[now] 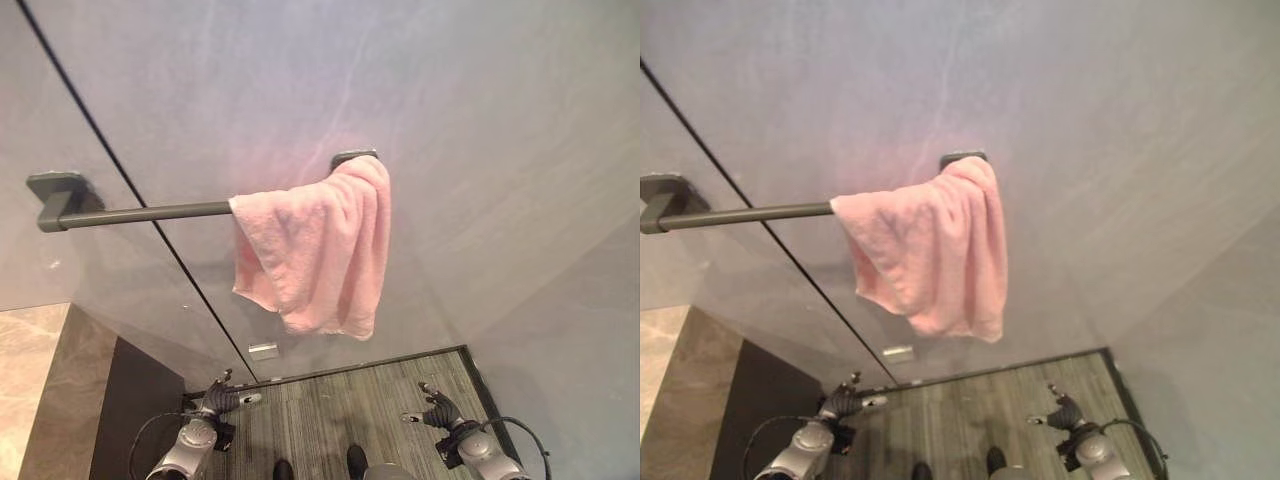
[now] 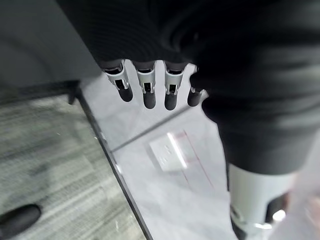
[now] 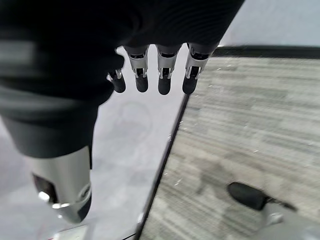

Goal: Put brush and paste in cup on sink, flatten towel.

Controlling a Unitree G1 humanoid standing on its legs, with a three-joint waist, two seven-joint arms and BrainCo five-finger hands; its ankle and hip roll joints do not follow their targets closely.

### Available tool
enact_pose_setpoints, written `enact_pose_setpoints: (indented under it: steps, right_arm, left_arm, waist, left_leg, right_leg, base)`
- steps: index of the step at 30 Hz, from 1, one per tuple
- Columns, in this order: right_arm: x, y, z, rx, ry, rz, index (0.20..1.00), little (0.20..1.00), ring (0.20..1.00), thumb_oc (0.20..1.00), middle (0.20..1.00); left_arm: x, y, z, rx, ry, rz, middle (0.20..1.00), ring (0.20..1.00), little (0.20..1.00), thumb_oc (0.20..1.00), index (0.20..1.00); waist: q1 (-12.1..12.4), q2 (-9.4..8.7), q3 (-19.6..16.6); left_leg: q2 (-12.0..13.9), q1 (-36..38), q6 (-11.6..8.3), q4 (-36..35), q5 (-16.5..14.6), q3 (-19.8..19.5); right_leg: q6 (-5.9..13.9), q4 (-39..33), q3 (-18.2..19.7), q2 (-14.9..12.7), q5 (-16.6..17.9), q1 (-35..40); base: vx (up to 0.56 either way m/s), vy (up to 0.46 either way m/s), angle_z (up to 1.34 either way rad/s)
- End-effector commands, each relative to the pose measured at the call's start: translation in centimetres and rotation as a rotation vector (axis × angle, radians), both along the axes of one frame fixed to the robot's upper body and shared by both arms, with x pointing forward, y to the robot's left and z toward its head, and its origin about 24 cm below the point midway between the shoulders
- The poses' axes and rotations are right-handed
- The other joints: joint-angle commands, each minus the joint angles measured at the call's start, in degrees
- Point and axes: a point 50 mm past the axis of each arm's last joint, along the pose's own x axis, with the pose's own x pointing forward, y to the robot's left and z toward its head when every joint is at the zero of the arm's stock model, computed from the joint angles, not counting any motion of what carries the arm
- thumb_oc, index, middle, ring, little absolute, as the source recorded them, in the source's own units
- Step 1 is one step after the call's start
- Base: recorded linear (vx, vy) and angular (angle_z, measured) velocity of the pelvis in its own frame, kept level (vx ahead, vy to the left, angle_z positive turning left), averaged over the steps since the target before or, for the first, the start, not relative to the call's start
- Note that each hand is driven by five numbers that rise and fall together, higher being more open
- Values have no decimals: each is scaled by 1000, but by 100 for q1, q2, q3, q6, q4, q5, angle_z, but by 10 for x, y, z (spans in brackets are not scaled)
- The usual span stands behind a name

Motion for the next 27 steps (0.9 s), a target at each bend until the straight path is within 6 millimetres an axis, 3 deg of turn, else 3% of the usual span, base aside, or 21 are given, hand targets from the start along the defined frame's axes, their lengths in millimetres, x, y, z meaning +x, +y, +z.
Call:
enact_pose_setpoints:
  steps: [1,6,8,10,11,15,16,17,21,23,27]
  right_arm:
    - [17,-5,14,-18,-92,8,1000,1000,1000,1000,1000]
    - [28,-16,34,3,-190,-31,1000,1000,1000,1000,1000]
    - [35,-35,62,9,-312,-61,1000,1000,1000,1000,1000]
    - [34,-40,66,9,-323,-66,1000,1000,1000,1000,1000]
    - [42,-49,84,5,-390,-50,1000,1000,1000,1000,1000]
    - [53,-51,100,35,-441,-5,1000,1000,1000,1000,1000]
    - [53,-51,100,36,-441,-5,1000,1000,1000,1000,1000]
    - [57,-51,109,69,-463,21,1000,1000,1000,1000,1000]
    - [68,-48,127,177,-521,21,1000,1000,1000,1000,1000]
    - [70,-46,130,198,-529,23,1000,1000,1000,1000,1000]
    - [79,-36,147,305,-524,110,1000,1000,1000,1000,1000]
  left_arm:
    - [7,5,9,31,-51,-24,1000,1000,1000,1000,1000]
    - [-1,21,23,54,-97,-46,1000,1000,1000,1000,1000]
    - [-1,34,56,13,-206,-107,1000,1000,1000,1000,1000]
    - [0,35,66,-1,-232,-135,1000,1000,1000,1000,1000]
    - [9,39,95,-25,-312,-240,1000,1000,1000,1000,1000]
    - [20,44,130,-18,-388,-351,1000,1000,1000,1000,1000]
    - [20,44,130,-18,-388,-351,1000,1000,1000,1000,1000]
    - [25,44,147,-15,-418,-414,1000,1000,1000,1000,1000]
    - [37,40,178,-19,-486,-507,1000,1000,1000,1000,1000]
    - [40,39,184,-21,-498,-518,1000,1000,1000,1000,1000]
    - [45,30,183,-264,-487,-452,1000,1000,1000,1000,1000]
  waist:
    - [47,-101,-256]
    - [136,-135,-301]
    - [152,-148,-351]
    - [136,-150,-369]
    - [114,-156,-414]
    - [118,-193,-446]
    - [118,-197,-445]
    - [119,-222,-459]
    - [158,-268,-500]
    - [167,-282,-497]
    - [212,-311,-528]
  left_leg:
    - [164,-556,-112,659,-91,-3]
    - [139,-484,-78,615,-111,-38]
    - [163,-406,-87,456,-48,-84]
    - [167,-394,-93,426,-33,-96]
    - [194,-352,-102,364,-18,-106]
    - [210,-264,-109,265,4,-95]
    - [210,-259,-109,259,7,-94]
    - [215,-222,-113,204,28,-92]
    - [199,-174,-115,124,58,-103]
    - [196,-171,-114,115,66,-106]
    - [157,-186,-103,96,81,-106]
  right_leg:
    - [459,353,189,-148,261,-222]
    - [513,277,109,-232,310,-151]
    - [535,232,28,-236,313,-86]
    - [539,222,6,-237,314,-76]
    - [554,224,-13,-237,315,-70]
    - [586,256,-3,-229,319,-65]
    - [586,257,-2,-229,318,-64]
    - [599,281,0,-223,325,-75]
    - [623,261,-29,-261,354,-54]
    - [625,251,-35,-271,360,-46]
    - [646,197,-60,-327,419,-54]
  base:
    - [4,62,1]
    - [17,31,5]
    - [29,13,7]
    - [7,13,10]
    - [9,19,7]
    - [1,5,1]
    - [0,0,0]
    - [0,0,0]
    - [0,0,0]
    - [0,0,0]
    - [-24,34,0]
